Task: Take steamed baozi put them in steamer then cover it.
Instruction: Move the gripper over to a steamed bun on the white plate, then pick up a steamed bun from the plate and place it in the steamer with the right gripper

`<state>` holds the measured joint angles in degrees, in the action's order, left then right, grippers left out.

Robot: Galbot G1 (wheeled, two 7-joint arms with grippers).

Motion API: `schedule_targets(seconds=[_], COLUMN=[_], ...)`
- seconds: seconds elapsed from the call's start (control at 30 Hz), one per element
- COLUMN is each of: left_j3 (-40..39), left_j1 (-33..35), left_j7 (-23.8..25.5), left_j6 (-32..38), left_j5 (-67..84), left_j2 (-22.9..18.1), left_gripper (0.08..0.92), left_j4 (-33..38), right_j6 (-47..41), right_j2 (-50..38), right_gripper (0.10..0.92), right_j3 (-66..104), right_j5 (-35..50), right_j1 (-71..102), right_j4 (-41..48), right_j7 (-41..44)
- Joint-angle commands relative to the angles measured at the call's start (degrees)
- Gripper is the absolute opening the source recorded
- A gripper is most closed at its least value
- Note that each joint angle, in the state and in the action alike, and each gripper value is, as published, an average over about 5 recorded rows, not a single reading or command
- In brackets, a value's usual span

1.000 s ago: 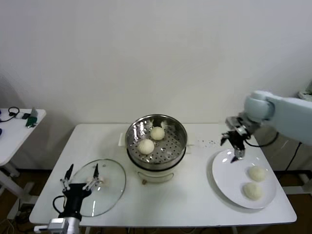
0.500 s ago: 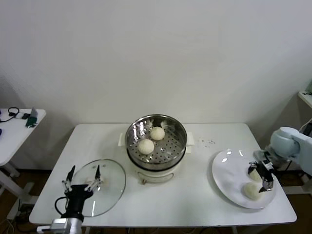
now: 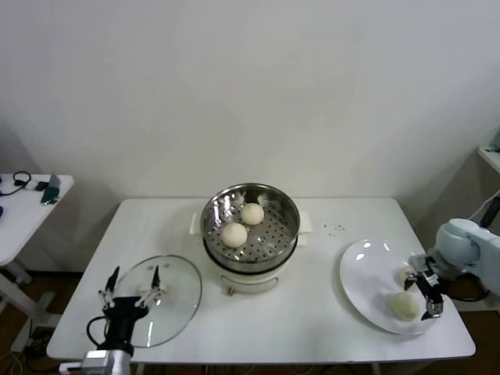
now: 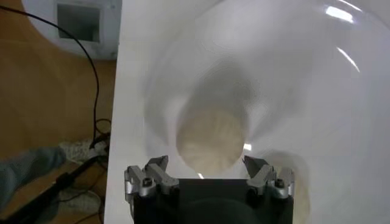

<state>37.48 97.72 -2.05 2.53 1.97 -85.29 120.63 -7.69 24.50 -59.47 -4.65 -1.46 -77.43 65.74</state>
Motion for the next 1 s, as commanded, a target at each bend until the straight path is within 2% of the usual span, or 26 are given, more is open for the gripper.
schedule_targets(seconds=[0.03, 0.37, 0.77, 0.87, 1.0], left_j3=[-0.16, -0.31, -0.14, -0.29, -0.63], left_j1=[-0.13, -0.27, -0.01, -0.10, -0.23], left_j7=[-0.02, -0.02, -0.05, -0.05, -0.05], left_j6=[-0.09, 0.01, 0.15, 0.12, 0.01], left_j5=[-0.70, -1.21, -1.17, -1.18, -1.29], left_j2=[-0.14, -0.41, -0.37, -0.33, -0.16], left_gripper=[0.823, 0.823, 0.823, 0.823, 0.823], left_j4=[0.00, -0.04, -0.07, -0.03, 0.08], right_j6=[0.02, 0.06, 1.07, 2.73, 9.72], right_j2=[2.02, 3.25, 3.74, 4.53, 8.31], right_gripper=[0.823, 0.817, 0.695, 0.683, 0.679], right_j3=[1.35, -0.24, -1.85, -4.37, -12.26], right_j5=[-1.10, -0.65, -0.13, 0.67, 3.12], right_j1=[2.27, 0.79, -2.45, -7.23, -19.99], right_j4=[0.91, 1.70, 2.47, 2.57, 3.46], right_j7=[-0.10, 0.38, 1.48, 1.68, 3.35])
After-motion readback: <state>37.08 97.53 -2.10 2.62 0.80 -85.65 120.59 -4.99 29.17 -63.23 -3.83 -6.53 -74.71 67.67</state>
